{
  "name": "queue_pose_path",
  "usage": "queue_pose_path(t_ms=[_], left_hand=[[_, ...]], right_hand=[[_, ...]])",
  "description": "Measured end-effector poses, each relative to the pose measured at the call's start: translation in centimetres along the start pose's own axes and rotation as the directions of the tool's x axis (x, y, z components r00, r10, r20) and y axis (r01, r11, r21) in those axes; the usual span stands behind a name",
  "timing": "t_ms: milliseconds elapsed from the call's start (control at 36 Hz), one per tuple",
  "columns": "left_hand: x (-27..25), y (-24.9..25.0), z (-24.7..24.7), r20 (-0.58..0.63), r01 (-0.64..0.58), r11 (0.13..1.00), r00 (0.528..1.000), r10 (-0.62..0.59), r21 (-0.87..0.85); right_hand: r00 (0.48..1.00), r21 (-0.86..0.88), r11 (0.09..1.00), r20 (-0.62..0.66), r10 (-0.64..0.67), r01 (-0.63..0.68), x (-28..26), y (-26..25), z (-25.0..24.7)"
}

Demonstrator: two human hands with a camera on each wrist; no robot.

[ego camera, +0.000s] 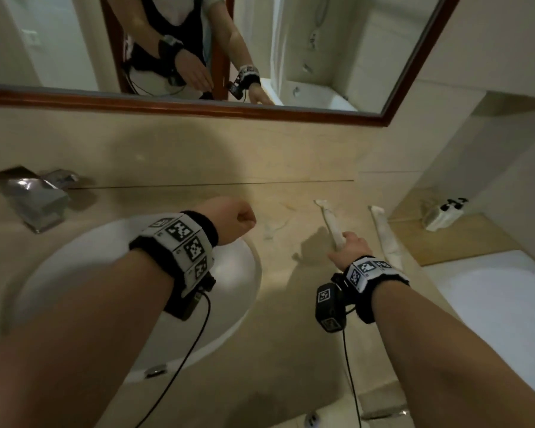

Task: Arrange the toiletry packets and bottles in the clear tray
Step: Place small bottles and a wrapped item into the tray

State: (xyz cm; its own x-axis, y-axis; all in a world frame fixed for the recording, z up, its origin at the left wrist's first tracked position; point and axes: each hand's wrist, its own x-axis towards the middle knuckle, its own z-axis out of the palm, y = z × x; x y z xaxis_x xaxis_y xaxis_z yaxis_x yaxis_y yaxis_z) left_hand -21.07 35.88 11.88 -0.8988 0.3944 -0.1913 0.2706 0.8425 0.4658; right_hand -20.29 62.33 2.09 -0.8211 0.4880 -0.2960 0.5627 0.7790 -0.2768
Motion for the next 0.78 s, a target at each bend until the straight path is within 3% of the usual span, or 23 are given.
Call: queue_pose_path(t_ms=[111, 389, 556, 639, 778], left_hand=[[1.8, 1.3, 0.7, 0.014, 0.001, 0.999, 1.0, -0.002, 0.036], [4.2, 1.8, 2.5, 0.084, 0.064, 0.996, 0.994, -0.069, 0.066], [5.2, 2.2, 3.1, 0.115, 0.086, 0.993, 0.989, -0.096, 0.085], [5.9, 2.5, 3.2, 0.118, 0.091, 0.991, 0.988, -0.102, 0.097], [7.2, 2.8, 3.4, 0.042, 0.101, 0.988, 0.993, -0.107, 0.115]], right_hand=[[0.999, -0.063, 0.997, -0.002, 0.046, -0.047, 2.2, 1.0, 0.5], [0.999, -0.223, 0.975, 0.038, -0.008, 0.017, 5.4, 1.1, 2.7], [1.0, -0.137, 0.991, 0.018, -0.004, 0.006, 7.3, 2.3, 2.7], [0.997, -0.063, 0.998, 0.078, 0.0, 0.005, 7.6, 2.4, 1.7], [0.983, 0.077, 0.992, 0.15, -0.108, 0.097, 6.9, 1.3, 0.0]])
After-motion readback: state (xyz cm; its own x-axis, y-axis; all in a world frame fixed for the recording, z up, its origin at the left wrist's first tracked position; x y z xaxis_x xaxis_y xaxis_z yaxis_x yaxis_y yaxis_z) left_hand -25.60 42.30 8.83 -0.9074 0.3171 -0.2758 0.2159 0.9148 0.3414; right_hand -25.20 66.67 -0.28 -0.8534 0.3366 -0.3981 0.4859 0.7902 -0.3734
